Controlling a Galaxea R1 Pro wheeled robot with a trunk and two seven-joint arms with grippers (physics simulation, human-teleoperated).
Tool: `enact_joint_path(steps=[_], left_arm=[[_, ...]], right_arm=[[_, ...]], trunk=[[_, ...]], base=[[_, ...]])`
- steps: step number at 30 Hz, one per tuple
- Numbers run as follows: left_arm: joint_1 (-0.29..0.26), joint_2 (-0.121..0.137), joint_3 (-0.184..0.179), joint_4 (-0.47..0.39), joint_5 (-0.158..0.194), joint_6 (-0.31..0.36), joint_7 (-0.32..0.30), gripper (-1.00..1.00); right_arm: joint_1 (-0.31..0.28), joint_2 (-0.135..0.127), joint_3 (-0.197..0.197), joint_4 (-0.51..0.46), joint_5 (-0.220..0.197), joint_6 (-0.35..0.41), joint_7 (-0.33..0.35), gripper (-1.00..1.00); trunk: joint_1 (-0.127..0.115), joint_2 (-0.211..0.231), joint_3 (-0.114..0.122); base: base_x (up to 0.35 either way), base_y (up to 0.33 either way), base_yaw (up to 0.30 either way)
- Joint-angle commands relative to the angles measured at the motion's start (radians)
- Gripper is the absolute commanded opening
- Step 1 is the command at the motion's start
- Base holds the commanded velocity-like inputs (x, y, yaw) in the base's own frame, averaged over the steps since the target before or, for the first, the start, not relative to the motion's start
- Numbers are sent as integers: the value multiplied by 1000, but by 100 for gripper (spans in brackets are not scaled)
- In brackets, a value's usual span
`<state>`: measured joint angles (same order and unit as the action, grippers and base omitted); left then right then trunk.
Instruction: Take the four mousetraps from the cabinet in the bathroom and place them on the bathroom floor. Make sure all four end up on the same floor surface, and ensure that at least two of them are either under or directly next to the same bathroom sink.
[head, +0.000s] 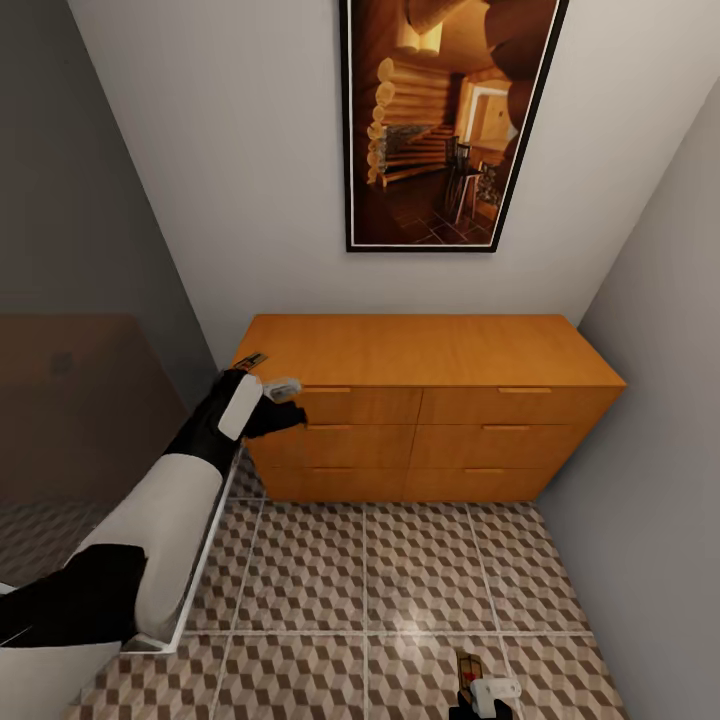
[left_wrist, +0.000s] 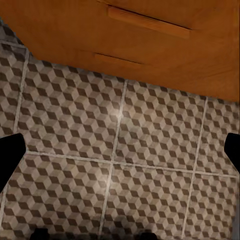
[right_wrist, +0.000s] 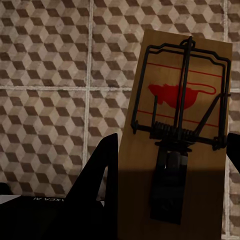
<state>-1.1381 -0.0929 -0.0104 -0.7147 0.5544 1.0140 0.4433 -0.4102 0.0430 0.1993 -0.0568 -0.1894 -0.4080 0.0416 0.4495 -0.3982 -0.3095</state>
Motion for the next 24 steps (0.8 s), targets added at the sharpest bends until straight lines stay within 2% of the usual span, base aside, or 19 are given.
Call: enact_joint_path(steps=[1, 4, 5, 7, 11, 12, 15, 17, 24], left_arm=[[-14, 0, -1, 10, 13, 2, 10, 100], [-79, 1, -1, 63, 21, 2, 11, 100], [-131, 1, 0, 106, 24, 2, 11, 100], [-165, 1, 0, 134, 25, 1, 11, 100], [-257, 1, 0, 190, 30, 2, 66, 100], [-280, 1, 0, 201, 44, 3, 83, 100], [-308, 2, 0, 211, 81, 3, 98, 100], [-313, 3, 0, 213, 90, 3, 100, 100], [-319, 25, -2, 211, 95, 7, 101, 100]], right_arm=[[-1, 0, 4, 2, -13, -5, 9, -100], [-1, 0, 4, 2, -13, -5, 9, -100], [-1, 0, 4, 2, -13, -5, 9, -100], [-1, 0, 4, 2, -13, -5, 9, -100], [-1, 0, 4, 2, -13, -5, 9, -100], [-1, 1, 4, 2, -13, -5, 9, -100], [-1, 1, 4, 2, -13, -5, 9, -100], [-1, 1, 3, 2, -13, -5, 9, -100], [-1, 1, 4, 2, -13, -5, 9, -100]], trunk=[[1, -2, -2], [1, -2, -2], [1, -2, -2], [1, -2, -2], [1, -2, -2], [1, -2, -2], [1, -2, -2], [1, -2, -2], [1, -2, -2]], base=[[0, 0, 0], [0, 0, 0], [0, 0, 0], [0, 0, 0], [0, 0, 0], [0, 0, 0], [0, 0, 0], [0, 0, 0], [0, 0, 0]])
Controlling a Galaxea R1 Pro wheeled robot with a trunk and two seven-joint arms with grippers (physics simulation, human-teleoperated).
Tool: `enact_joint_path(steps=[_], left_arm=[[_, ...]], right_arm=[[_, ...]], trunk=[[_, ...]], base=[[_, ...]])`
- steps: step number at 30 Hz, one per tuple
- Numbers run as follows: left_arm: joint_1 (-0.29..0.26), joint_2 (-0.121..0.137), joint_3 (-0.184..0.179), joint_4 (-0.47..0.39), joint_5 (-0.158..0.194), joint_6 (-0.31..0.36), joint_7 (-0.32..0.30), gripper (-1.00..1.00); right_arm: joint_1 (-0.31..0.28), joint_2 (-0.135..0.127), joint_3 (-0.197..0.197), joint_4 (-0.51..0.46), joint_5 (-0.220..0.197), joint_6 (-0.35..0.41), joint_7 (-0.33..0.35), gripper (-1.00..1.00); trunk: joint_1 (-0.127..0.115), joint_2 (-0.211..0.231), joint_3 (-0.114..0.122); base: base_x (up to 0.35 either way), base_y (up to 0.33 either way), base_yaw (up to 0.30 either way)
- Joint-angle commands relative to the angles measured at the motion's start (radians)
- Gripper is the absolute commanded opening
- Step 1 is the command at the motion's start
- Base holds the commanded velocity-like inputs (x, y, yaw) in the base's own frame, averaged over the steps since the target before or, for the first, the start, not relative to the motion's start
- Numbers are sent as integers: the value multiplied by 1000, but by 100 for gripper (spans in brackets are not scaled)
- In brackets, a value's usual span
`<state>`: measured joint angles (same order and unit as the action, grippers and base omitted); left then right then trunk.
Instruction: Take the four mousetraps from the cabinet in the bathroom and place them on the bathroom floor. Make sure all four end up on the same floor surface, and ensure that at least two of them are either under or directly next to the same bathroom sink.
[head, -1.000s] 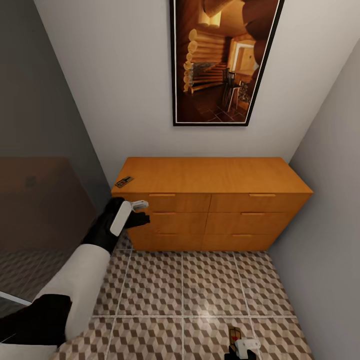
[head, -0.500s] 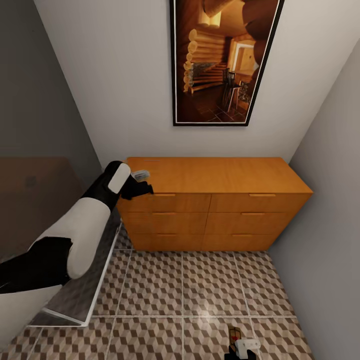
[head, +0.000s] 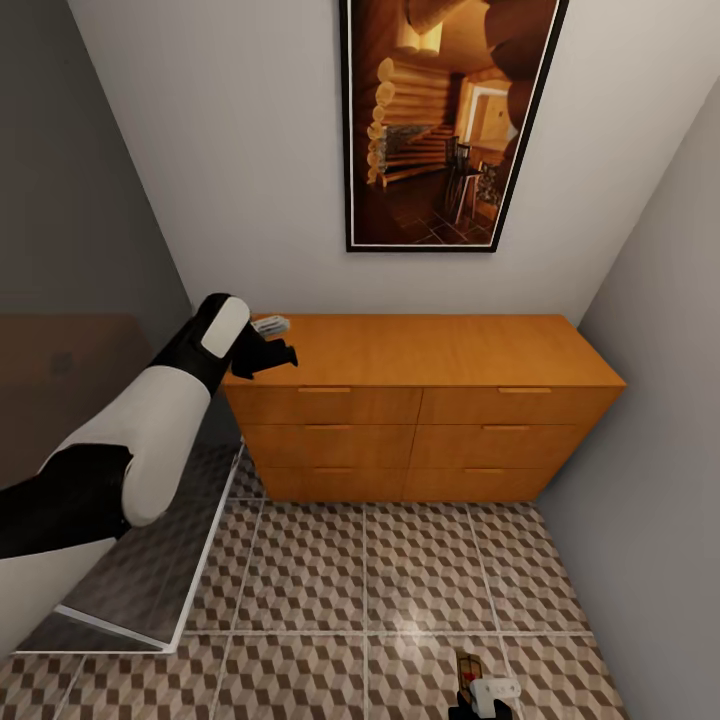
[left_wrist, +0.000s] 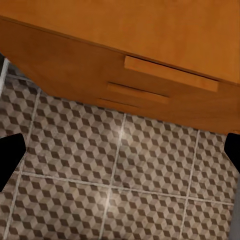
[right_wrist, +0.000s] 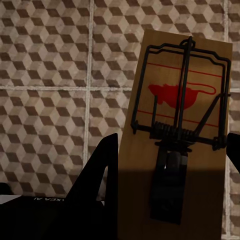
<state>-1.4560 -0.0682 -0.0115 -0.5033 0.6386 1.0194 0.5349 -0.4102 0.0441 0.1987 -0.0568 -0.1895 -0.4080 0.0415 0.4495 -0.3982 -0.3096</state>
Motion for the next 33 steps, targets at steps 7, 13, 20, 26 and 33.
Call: enact_joint_path(steps=[7, 13, 20, 26, 33], left_arm=[[-1, 24, -7, -1, -2, 2, 7, 100], [-1, 45, -16, -28, -7, 2, 0, 100], [-1, 93, -194, -138, -8, 4, -158, 100], [-1, 200, -450, -202, -18, 1, -508, 100], [-1, 323, -630, -317, -120, -2, -826, 100]], right_arm=[[-1, 0, 4, 2, -14, -5, 9, -100], [-1, 0, 5, -1, -13, -5, 10, -100], [-1, 0, 5, -11, -13, -4, 13, -100], [-1, 0, 12, -12, -13, -4, 15, -100], [-1, 0, 55, -12, -13, -5, 15, -100]], trunk=[[1, -2, -2], [1, -2, -2], [1, -2, -2], [1, -2, -2], [1, -2, -2]], base=[[0, 0, 0], [0, 0, 0], [0, 0, 0], [0, 0, 0], [0, 0, 0]])
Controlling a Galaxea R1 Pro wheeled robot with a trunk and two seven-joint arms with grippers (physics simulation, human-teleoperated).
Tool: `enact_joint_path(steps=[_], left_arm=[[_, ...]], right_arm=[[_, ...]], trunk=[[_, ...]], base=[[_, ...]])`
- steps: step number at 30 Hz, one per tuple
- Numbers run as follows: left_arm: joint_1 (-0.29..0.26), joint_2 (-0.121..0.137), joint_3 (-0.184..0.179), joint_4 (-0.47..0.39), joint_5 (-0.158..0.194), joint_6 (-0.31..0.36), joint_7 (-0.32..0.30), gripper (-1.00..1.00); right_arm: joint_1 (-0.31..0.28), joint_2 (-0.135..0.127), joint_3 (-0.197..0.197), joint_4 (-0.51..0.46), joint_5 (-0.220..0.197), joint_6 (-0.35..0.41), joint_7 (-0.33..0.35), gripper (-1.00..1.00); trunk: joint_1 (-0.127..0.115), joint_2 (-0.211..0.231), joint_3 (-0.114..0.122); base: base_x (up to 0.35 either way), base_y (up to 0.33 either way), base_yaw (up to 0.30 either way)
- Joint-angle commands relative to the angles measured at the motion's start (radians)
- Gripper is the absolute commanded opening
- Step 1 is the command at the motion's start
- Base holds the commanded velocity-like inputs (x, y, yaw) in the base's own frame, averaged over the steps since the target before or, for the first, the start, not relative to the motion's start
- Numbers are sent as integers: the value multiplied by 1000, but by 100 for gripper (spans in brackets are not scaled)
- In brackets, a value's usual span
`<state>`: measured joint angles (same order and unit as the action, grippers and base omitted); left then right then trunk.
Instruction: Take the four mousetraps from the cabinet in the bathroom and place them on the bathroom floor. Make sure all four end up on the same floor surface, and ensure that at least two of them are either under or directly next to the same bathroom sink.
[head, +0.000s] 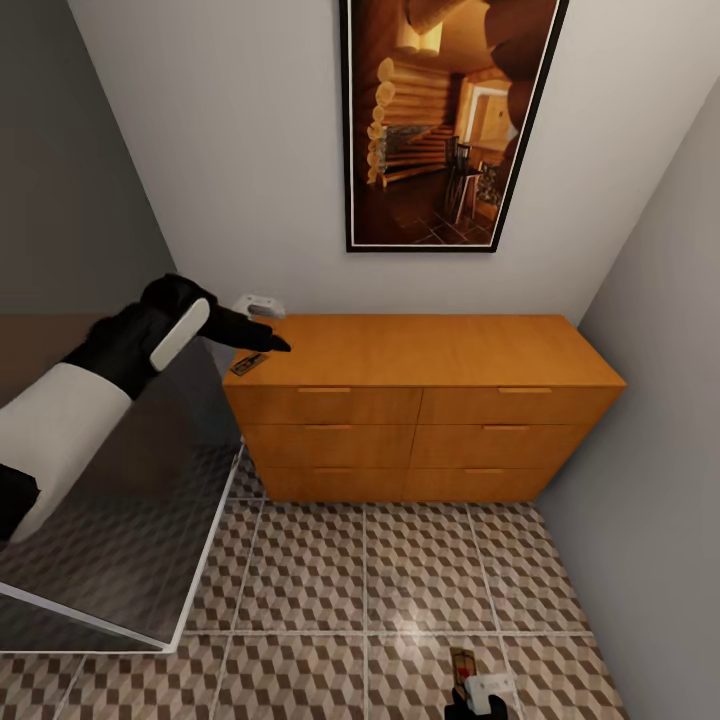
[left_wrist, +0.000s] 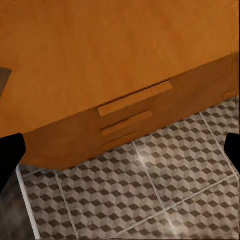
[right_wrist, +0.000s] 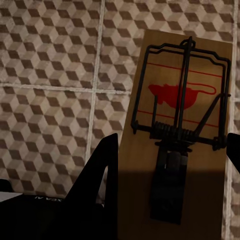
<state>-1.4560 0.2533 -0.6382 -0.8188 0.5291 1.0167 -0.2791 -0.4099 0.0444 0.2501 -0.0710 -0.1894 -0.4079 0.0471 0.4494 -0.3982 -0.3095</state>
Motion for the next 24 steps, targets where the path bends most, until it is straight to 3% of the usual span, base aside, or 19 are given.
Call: enact_joint_path(steps=[1, 4, 7, 8, 10, 11, 14, 16, 17, 21, 24], left_arm=[[-1, 20, -21, -15, -35, 0, -67, 100], [-1, 66, -53, -44, -122, -3, -197, 100], [-1, 96, -64, -65, -208, -5, -290, 100], [-1, 109, -67, -73, -252, -6, -338, 100], [-1, 143, -70, -85, -387, -8, -487, 100], [-1, 152, -70, -85, -432, -9, -534, 100], [-1, 163, -69, -85, -499, -10, -598, 100], [-1, 177, -62, -83, -573, -10, -657, 100], [-1, 181, -54, -80, -599, -11, -674, 100], [-1, 188, -22, -69, -636, -12, -693, 100], [-1, 204, 40, -55, -652, -12, -701, 100]], right_arm=[[-1, 0, 7, 2, -13, -5, 10, -100], [-1, 0, 10, 2, -13, -5, 10, -100], [-1, 1, 11, 2, -13, -5, 10, -100], [-1, 1, 12, 2, -13, -5, 10, -100], [-1, 1, 12, 2, -13, -5, 10, -100], [-1, 2, 12, 2, -13, -5, 10, -100], [-1, 2, 12, 2, -13, -5, 10, -100], [-1, 2, 12, 2, -13, -5, 10, -100], [-1, 3, 12, 2, -13, -5, 10, -100], [-1, 4, 12, 2, -13, -5, 10, -100], [-1, 5, 13, 2, -13, -5, 10, -100]], trunk=[[1, -2, -2], [1, -2, -2], [1, -2, -2], [1, -2, -2], [1, -2, -2], [1, -2, -2], [1, -2, -2], [1, -2, -2], [1, -2, -2], [1, -2, -2], [1, -2, -2]], base=[[0, 0, 0], [0, 0, 0], [0, 0, 0], [0, 0, 0], [0, 0, 0], [0, 0, 0], [0, 0, 0], [0, 0, 0], [0, 0, 0], [0, 0, 0], [0, 0, 0]])
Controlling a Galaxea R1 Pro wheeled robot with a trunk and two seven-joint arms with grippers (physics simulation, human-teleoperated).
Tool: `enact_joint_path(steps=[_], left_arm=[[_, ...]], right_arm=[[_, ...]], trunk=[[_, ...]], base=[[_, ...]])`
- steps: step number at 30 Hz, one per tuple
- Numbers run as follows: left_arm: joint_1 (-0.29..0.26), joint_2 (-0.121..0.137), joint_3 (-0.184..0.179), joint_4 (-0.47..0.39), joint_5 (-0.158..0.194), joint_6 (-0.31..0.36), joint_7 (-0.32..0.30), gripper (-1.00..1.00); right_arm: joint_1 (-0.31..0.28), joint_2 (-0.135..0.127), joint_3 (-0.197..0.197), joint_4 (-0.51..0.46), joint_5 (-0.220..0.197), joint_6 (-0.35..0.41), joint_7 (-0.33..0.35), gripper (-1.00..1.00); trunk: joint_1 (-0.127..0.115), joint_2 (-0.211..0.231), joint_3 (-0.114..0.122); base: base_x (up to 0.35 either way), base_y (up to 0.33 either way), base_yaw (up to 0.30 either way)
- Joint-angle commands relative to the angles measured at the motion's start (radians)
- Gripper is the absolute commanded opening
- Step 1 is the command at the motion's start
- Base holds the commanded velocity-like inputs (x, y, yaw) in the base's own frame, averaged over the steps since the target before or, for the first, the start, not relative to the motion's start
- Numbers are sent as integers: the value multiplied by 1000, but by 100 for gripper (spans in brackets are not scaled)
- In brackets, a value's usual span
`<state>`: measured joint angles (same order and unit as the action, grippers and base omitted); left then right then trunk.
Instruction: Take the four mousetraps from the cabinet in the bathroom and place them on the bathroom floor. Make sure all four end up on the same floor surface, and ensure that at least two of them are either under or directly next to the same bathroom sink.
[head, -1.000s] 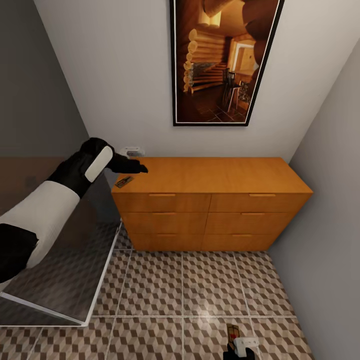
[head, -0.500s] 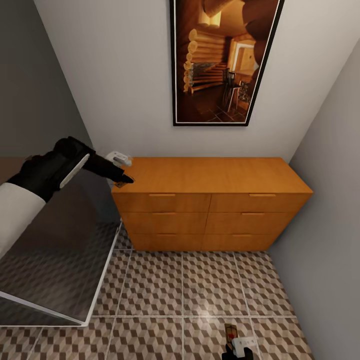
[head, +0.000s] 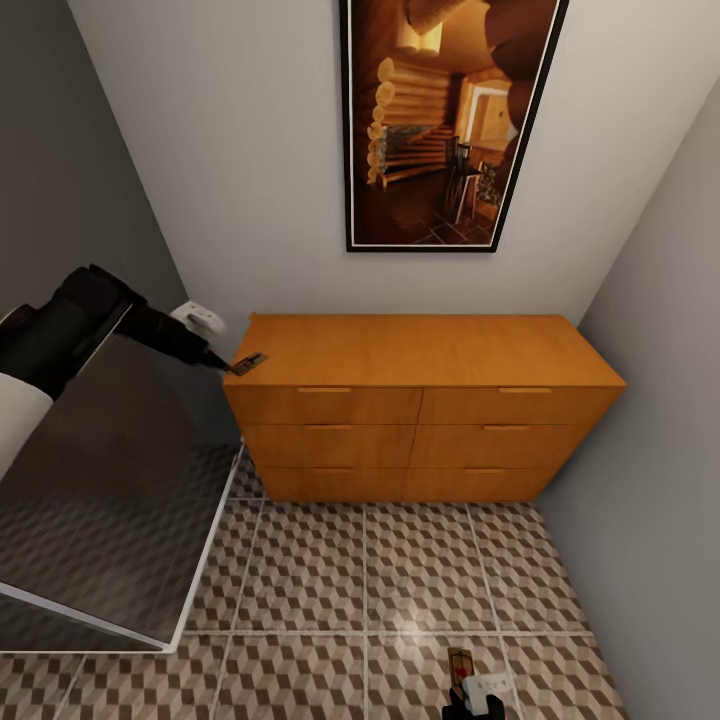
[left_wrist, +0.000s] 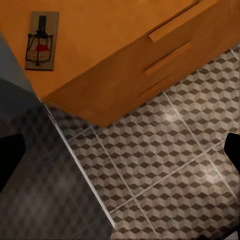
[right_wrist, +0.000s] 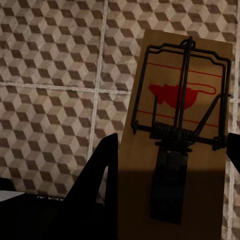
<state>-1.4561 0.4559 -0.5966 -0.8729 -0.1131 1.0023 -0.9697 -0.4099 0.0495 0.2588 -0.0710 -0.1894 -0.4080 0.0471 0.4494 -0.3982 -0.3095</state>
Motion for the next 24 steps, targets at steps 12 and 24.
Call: enact_joint_path(steps=[12, 24], left_arm=[[-1, 41, 27, -74, -13, 4, -15, 100], [-1, 62, 27, -178, -9, 7, -18, 100]], right_arm=[[-1, 1, 4, 2, -13, -5, 10, -100], [-1, 0, 3, 2, -13, -5, 10, -100]], trunk=[[1, -2, -2], [1, -2, -2]], base=[[0, 0, 0], [0, 0, 0]])
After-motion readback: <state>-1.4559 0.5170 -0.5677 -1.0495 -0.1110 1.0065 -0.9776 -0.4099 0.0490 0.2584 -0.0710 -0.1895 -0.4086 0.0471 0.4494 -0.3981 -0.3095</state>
